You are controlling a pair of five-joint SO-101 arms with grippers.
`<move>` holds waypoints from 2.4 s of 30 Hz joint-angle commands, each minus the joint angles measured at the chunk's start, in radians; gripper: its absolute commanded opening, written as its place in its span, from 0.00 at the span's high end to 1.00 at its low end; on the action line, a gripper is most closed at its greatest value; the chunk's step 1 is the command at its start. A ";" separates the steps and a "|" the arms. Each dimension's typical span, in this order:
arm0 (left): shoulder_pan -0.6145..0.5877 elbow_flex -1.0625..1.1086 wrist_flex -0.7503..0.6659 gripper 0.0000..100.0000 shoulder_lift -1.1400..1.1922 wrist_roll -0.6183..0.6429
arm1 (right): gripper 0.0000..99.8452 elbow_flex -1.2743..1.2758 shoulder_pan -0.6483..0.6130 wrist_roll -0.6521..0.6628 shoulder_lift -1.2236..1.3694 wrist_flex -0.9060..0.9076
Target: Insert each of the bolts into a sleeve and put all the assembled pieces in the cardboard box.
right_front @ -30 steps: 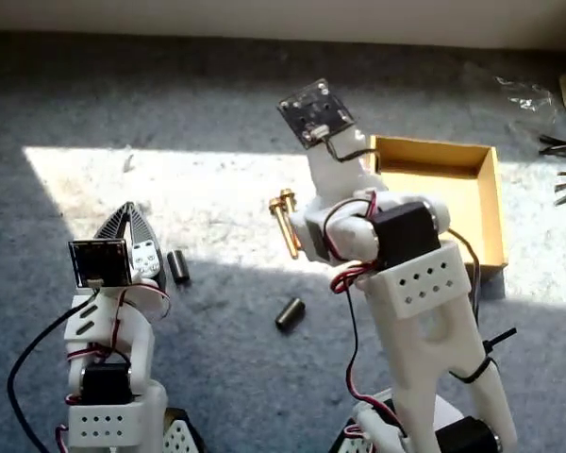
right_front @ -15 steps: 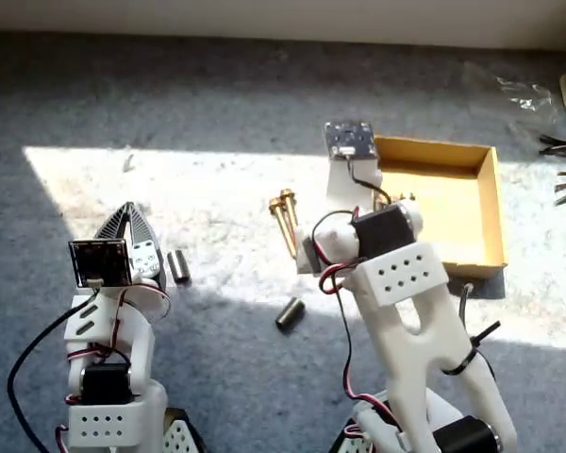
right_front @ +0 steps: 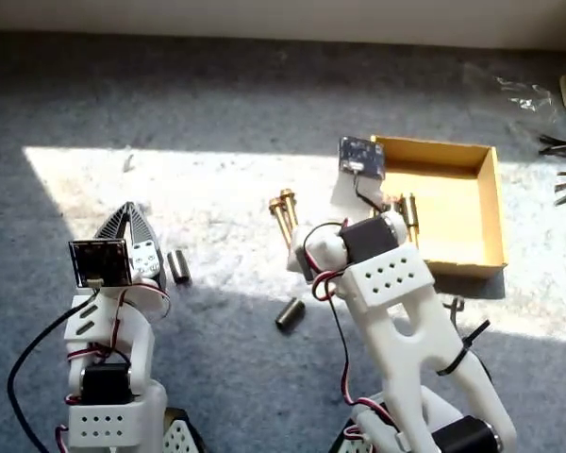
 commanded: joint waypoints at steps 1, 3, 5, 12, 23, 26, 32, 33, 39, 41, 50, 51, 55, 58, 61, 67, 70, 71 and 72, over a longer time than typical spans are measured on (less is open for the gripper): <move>-0.007 0.021 -0.017 0.99 0.004 -0.006 | 0.86 -0.004 -0.024 -0.038 -0.025 -0.024; -0.007 0.021 -0.017 0.99 0.004 -0.006 | 0.86 -0.007 -0.047 -0.046 -0.025 -0.031; -0.007 0.021 -0.017 0.99 0.004 -0.006 | 0.86 -0.002 -0.099 -0.046 -0.019 -0.056; -0.013 0.021 -0.015 0.99 0.005 -0.006 | 0.86 0.047 -0.200 -0.046 -0.031 -0.058; -0.013 0.021 -0.015 0.99 0.005 -0.006 | 0.86 0.197 -0.202 -0.232 -0.131 -0.068; -0.013 0.021 -0.015 0.99 0.005 -0.006 | 0.86 0.228 -0.202 -0.230 -0.131 -0.087; -0.012 0.021 -0.015 0.99 0.005 -0.006 | 0.86 0.366 -0.200 -0.232 -0.139 -0.249; -0.012 0.021 -0.015 0.99 0.005 -0.006 | 0.86 0.386 -0.200 -0.232 -0.139 -0.282; -0.012 0.021 -0.015 0.99 0.005 -0.006 | 0.86 0.466 -0.202 -0.261 -0.140 -0.401; -0.012 0.021 -0.015 0.99 0.005 -0.006 | 0.86 0.489 -0.200 -0.313 -0.140 -0.441; -0.012 0.021 -0.015 0.99 0.005 -0.006 | 0.86 0.575 -0.206 -0.341 -0.137 -0.559; -0.012 0.021 -0.015 0.99 0.005 -0.006 | 0.86 0.581 -0.208 -0.342 -0.133 -0.570; -0.012 0.021 -0.015 0.99 0.005 -0.006 | 0.86 0.608 -0.213 -0.344 -0.131 -0.607; -0.012 0.021 -0.015 0.99 0.005 -0.006 | 0.86 0.636 -0.240 -0.342 -0.131 -0.633; -0.012 0.021 -0.015 0.99 0.005 -0.006 | 0.86 0.664 -0.245 -0.338 -0.131 -0.667; -0.012 0.021 -0.015 0.99 0.005 -0.006 | 0.86 0.671 -0.245 -0.336 -0.130 -0.690; -0.012 0.021 -0.015 0.99 0.005 -0.006 | 0.86 0.671 -0.245 -0.336 -0.130 -0.690; -0.012 0.021 -0.015 0.99 0.005 -0.006 | 0.86 0.671 -0.243 -0.336 -0.130 -0.690; -0.012 0.021 -0.015 0.99 0.005 -0.006 | 0.86 0.671 -0.240 -0.336 -0.130 -0.690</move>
